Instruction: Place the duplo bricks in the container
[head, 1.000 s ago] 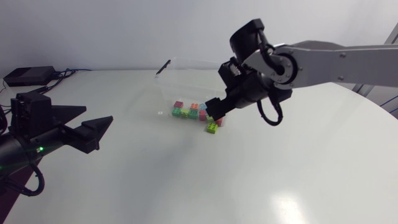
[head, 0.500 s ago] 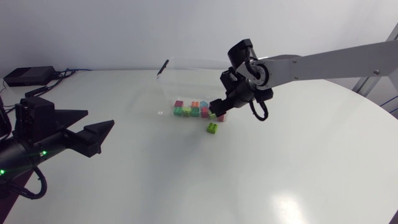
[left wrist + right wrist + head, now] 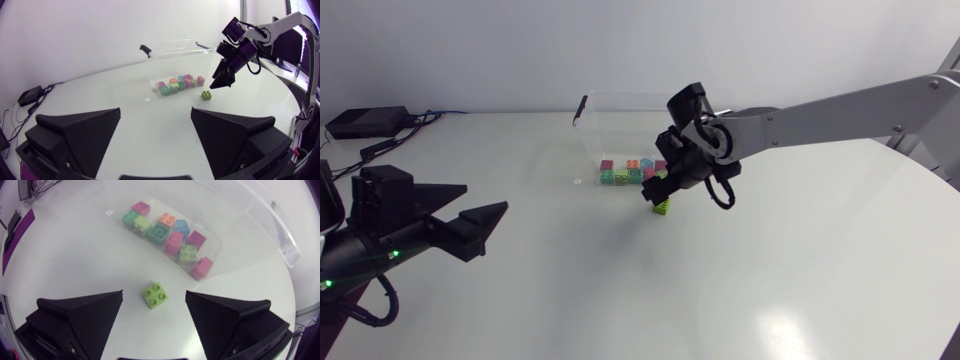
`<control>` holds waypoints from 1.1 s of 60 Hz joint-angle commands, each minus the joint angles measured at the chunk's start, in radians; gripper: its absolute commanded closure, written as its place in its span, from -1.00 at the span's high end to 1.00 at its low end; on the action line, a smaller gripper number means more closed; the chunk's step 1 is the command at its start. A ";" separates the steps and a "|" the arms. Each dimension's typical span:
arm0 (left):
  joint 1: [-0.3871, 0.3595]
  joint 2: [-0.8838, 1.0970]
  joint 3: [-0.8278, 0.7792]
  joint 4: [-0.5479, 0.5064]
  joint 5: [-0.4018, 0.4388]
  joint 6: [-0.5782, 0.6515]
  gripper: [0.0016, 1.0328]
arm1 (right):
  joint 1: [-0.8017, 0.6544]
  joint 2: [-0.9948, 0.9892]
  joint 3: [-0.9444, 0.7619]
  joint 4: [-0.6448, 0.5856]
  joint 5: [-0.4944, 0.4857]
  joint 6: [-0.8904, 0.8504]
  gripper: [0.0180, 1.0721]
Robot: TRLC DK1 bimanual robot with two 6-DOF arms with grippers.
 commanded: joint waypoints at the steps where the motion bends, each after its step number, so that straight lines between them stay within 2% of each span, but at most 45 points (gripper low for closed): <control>1: 0.005 -0.012 -0.033 0.008 0.016 0.015 0.90 | -0.009 0.045 -0.018 0.009 -0.021 -0.045 0.74; 20: 0.019 -0.015 -0.070 0.020 0.021 0.024 0.90 | -0.040 0.189 0.033 0.026 -0.087 -0.129 0.74; 32: 0.029 -0.021 -0.076 0.020 0.028 0.026 0.90 | -0.063 0.189 0.029 0.057 -0.122 -0.169 0.74; 49: 0.025 -0.030 -0.074 0.020 0.030 0.020 0.90 | -0.070 0.200 0.034 0.032 -0.208 -0.223 0.71; 60: 0.029 -0.056 -0.079 0.009 0.031 0.020 0.90 | -0.055 0.191 -0.003 0.046 -0.237 -0.235 -0.26; 62: 0.029 -0.064 -0.084 0.006 0.031 0.021 0.90 | -0.054 0.186 -0.012 0.051 -0.241 -0.235 -0.35; 66: 0.031 -0.083 -0.090 -0.001 0.031 0.021 0.90 | -0.049 0.177 -0.032 0.052 -0.241 -0.234 -0.38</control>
